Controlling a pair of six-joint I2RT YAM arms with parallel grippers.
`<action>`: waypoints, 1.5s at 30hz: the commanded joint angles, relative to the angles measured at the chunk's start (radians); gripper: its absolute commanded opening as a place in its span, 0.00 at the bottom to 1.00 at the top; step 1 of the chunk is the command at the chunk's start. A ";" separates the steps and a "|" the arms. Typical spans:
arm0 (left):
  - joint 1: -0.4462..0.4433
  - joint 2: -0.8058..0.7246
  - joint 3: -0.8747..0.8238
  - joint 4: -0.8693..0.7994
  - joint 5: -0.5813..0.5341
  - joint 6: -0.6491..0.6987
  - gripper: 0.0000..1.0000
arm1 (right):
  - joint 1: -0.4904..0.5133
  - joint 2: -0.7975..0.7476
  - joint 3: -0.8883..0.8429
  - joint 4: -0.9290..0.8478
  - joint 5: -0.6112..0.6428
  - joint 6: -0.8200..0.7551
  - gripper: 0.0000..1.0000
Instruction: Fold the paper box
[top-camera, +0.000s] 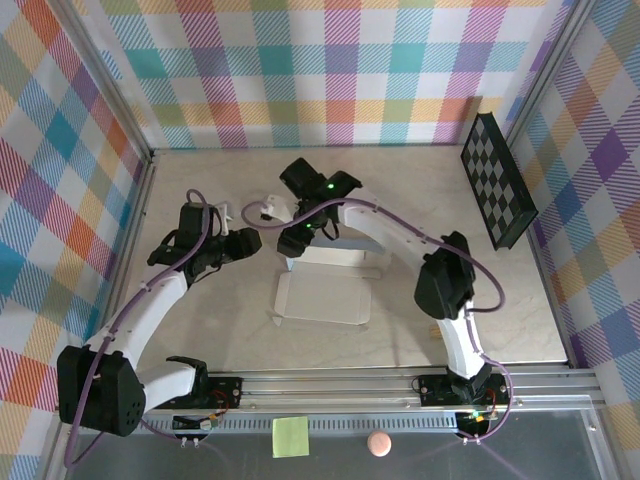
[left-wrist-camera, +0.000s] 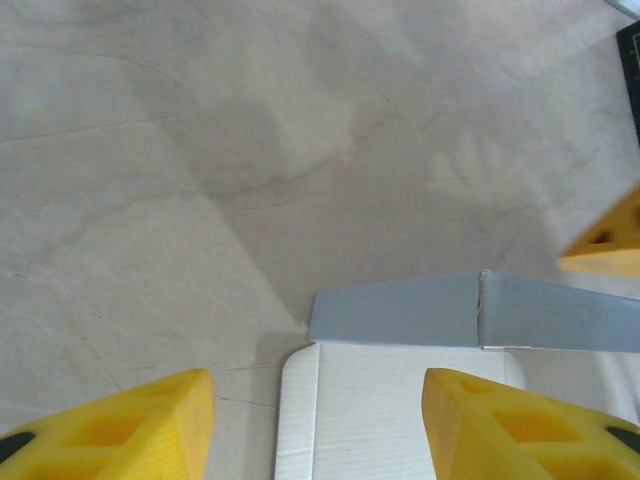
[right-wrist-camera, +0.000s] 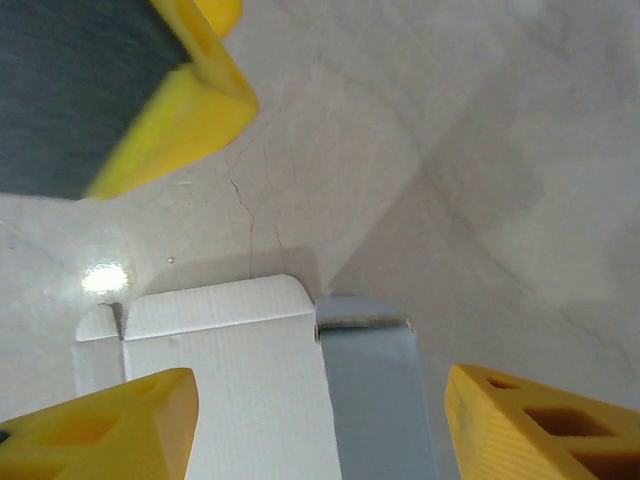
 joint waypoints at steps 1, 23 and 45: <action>-0.012 0.024 0.049 0.008 0.060 -0.015 0.56 | -0.032 -0.103 -0.088 0.058 -0.012 0.132 0.66; -0.177 0.358 0.278 -0.042 0.127 0.040 0.35 | -0.180 -0.588 -0.655 0.193 0.263 0.787 0.56; -0.181 0.266 0.176 0.007 0.151 0.021 0.50 | -0.207 -0.616 -0.714 0.175 0.233 0.916 0.55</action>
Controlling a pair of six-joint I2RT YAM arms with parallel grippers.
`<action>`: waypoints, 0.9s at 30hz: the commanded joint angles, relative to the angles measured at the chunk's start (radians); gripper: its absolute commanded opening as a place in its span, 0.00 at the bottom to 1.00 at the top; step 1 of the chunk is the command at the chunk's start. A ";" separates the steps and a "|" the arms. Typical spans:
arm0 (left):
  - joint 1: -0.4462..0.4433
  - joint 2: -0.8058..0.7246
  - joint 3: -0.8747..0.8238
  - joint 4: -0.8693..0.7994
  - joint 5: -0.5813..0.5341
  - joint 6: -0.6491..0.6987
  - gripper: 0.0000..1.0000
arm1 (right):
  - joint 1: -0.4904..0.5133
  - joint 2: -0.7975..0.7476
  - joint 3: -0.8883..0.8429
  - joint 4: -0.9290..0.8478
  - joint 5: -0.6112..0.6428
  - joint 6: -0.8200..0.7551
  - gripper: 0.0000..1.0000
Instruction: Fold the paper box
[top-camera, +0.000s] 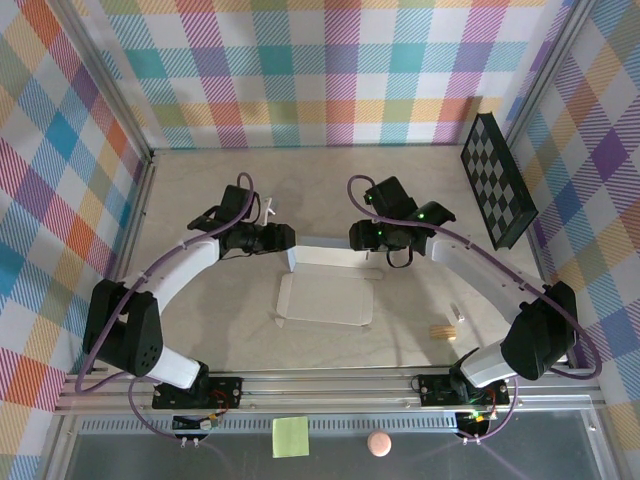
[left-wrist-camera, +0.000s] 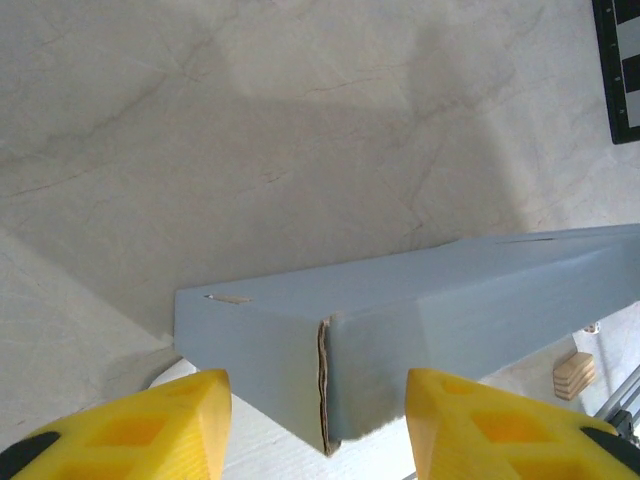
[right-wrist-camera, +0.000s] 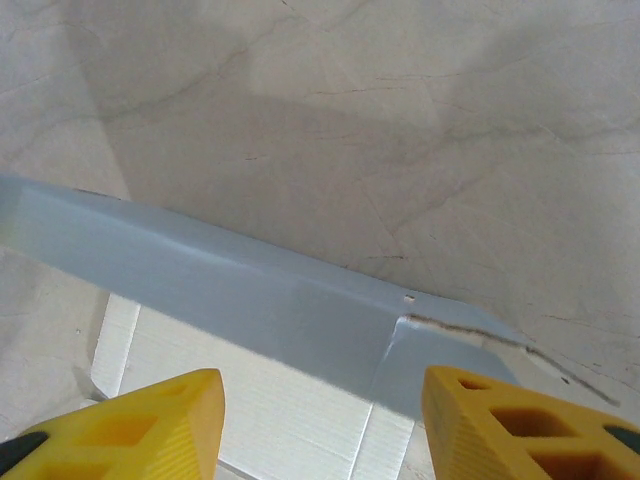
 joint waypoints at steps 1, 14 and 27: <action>-0.009 -0.048 -0.020 0.034 0.028 -0.011 0.50 | -0.009 -0.039 -0.010 -0.015 -0.005 0.018 0.55; -0.009 0.034 0.014 0.014 0.064 -0.003 0.32 | -0.056 -0.065 -0.081 0.031 -0.061 0.055 0.49; -0.009 0.056 -0.020 -0.030 0.042 0.004 0.22 | -0.114 -0.053 -0.173 0.149 -0.206 0.127 0.45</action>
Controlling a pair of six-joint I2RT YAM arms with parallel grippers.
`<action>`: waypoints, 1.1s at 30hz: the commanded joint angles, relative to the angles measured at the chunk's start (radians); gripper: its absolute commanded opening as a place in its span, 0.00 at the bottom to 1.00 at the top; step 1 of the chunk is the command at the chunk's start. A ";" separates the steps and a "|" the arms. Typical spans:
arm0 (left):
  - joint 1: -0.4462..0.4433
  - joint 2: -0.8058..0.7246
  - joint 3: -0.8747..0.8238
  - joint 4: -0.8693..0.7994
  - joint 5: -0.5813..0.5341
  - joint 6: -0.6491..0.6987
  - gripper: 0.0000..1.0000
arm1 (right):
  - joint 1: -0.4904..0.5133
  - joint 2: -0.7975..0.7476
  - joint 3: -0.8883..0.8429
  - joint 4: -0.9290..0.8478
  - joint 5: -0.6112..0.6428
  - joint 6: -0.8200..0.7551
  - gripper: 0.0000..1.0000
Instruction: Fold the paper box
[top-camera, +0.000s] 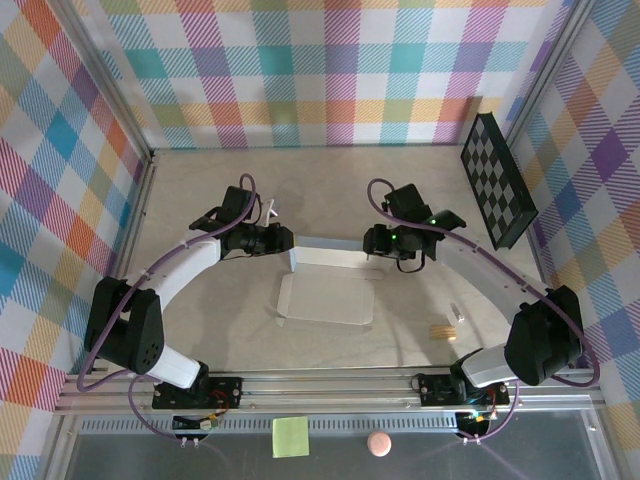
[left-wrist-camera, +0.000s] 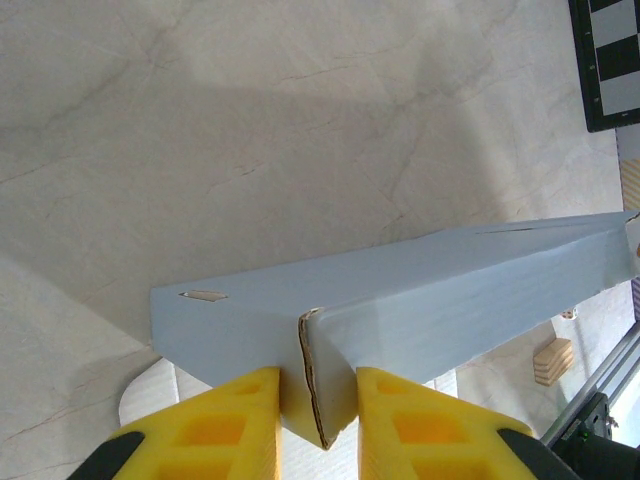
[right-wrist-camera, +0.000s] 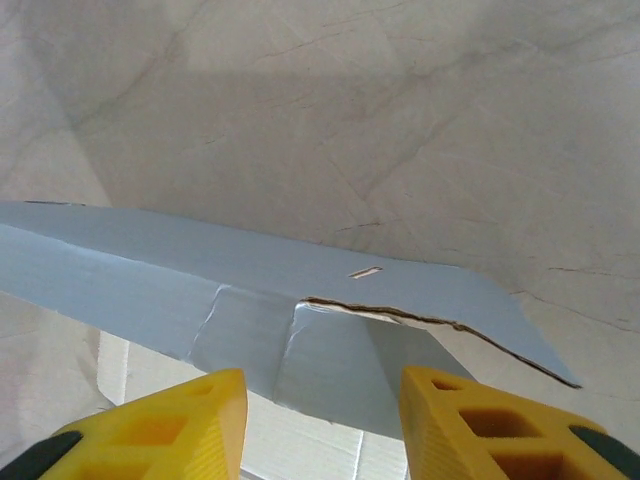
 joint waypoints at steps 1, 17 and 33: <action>-0.009 0.034 -0.013 -0.054 -0.009 0.003 0.22 | -0.007 -0.011 -0.022 0.070 -0.075 0.048 0.45; 0.005 -0.041 -0.056 -0.072 -0.067 -0.008 0.21 | -0.024 0.026 -0.116 0.381 -0.206 0.197 0.31; 0.038 -0.117 -0.149 0.017 -0.101 -0.105 0.19 | -0.062 0.025 -0.122 0.343 -0.165 0.126 0.33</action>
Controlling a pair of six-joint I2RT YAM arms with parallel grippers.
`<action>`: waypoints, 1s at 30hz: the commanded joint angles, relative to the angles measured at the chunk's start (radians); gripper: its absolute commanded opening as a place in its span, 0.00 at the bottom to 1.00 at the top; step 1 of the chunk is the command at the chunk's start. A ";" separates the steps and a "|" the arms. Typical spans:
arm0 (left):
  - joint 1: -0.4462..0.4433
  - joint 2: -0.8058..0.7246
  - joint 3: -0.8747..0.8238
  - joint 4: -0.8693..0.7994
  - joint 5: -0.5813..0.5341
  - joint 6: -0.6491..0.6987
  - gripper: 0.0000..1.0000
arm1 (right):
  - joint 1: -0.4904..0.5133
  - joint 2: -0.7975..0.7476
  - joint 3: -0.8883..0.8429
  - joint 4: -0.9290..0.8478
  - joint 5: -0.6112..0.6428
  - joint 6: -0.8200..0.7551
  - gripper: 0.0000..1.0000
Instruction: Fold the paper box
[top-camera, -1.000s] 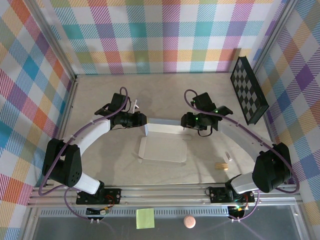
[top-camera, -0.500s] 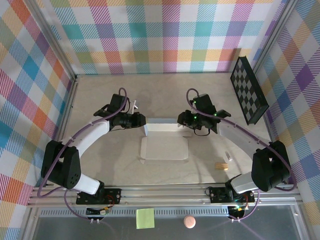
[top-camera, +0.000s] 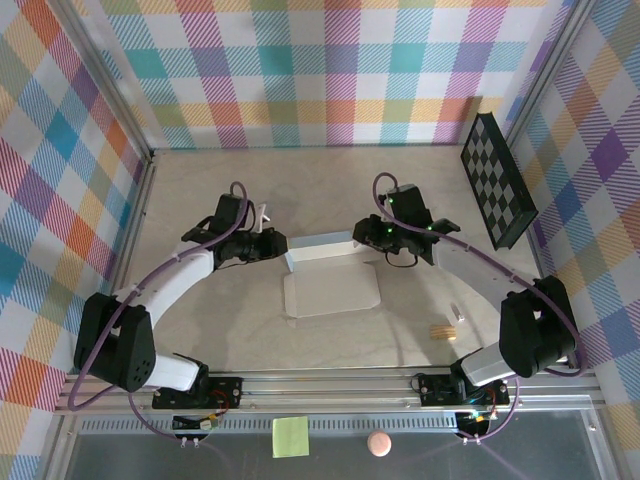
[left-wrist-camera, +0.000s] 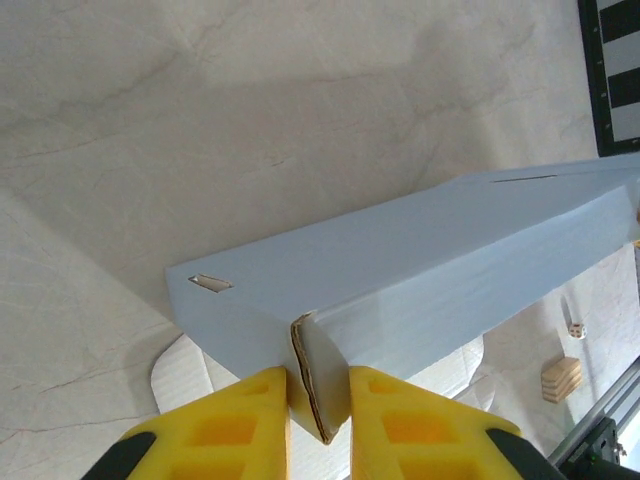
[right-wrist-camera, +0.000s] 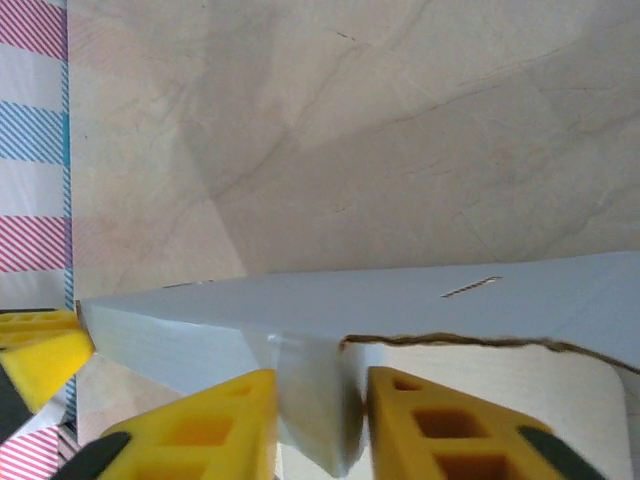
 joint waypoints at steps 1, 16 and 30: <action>0.023 -0.015 -0.057 -0.016 -0.042 -0.048 0.18 | -0.020 -0.035 -0.017 -0.043 0.033 -0.042 0.35; 0.040 -0.033 -0.074 -0.012 -0.056 -0.064 0.18 | -0.151 -0.140 -0.268 0.125 -0.019 -0.069 0.47; 0.052 -0.040 -0.075 -0.017 -0.050 -0.078 0.18 | -0.152 0.068 -0.363 0.499 -0.150 0.069 0.47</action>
